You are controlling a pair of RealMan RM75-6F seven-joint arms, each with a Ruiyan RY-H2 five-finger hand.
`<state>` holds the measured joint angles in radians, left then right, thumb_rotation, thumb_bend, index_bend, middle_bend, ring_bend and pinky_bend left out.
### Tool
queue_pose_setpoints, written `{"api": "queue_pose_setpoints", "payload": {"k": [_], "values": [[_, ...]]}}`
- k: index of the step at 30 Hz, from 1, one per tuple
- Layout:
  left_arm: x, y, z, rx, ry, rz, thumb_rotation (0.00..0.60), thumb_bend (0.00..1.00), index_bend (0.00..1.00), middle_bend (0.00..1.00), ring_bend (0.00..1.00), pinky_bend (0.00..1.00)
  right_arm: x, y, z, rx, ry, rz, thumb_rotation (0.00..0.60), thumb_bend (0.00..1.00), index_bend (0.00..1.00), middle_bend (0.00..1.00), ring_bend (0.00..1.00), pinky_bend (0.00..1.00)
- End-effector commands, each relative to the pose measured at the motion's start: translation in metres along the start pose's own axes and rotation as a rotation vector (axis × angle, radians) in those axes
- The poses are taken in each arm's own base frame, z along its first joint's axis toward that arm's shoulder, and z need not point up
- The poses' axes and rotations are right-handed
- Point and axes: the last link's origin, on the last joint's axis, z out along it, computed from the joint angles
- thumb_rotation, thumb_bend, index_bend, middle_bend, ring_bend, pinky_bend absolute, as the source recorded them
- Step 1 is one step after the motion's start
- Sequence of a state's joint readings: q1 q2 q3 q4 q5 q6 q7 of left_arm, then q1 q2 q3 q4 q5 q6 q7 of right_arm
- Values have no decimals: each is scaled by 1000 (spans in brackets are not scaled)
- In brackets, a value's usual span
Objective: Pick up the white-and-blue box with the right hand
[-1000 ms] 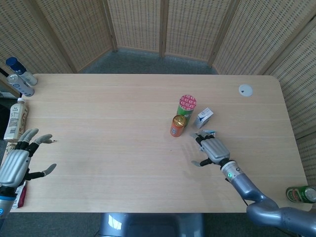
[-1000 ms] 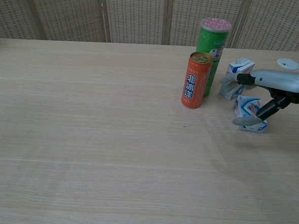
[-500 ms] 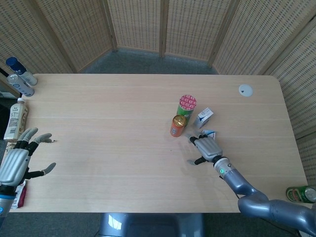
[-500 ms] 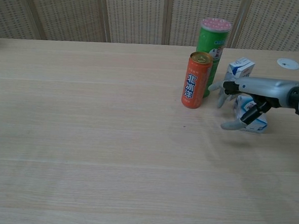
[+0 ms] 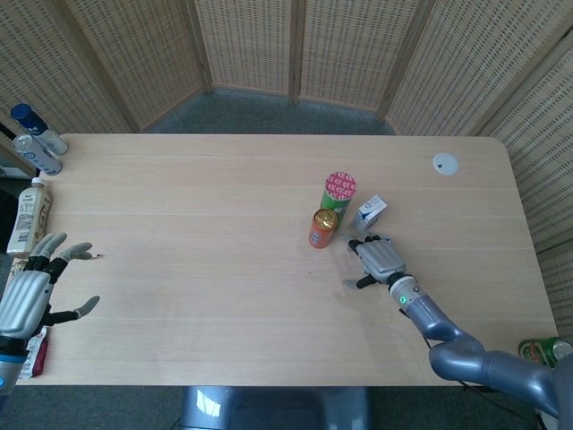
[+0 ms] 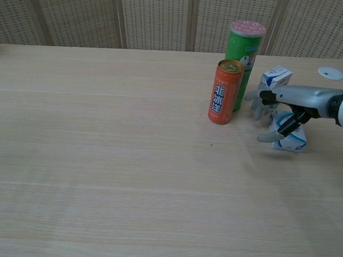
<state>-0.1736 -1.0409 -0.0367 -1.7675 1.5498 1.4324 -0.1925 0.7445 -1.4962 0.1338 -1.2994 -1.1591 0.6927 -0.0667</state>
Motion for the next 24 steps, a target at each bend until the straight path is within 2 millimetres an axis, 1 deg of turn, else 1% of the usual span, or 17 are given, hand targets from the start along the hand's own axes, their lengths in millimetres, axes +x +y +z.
{"api": "queue_pose_setpoints", "payload": {"k": [1, 14, 24], "values": [[0, 1, 0, -2, 2, 0, 569, 273, 186, 331, 84, 0, 0, 7, 1, -12, 2, -6, 434, 263, 0, 304, 0, 0], [1, 3, -1, -8, 4, -5, 567, 272, 186, 331, 83, 0, 0, 40, -2, -100, 5, 0, 437, 265, 0, 314, 0, 0], [-1, 5, 1, -16, 0, -5, 568, 272, 185, 330, 82, 0, 3, 68, -14, -178, 16, 3, 437, 267, 0, 315, 0, 0]]}}
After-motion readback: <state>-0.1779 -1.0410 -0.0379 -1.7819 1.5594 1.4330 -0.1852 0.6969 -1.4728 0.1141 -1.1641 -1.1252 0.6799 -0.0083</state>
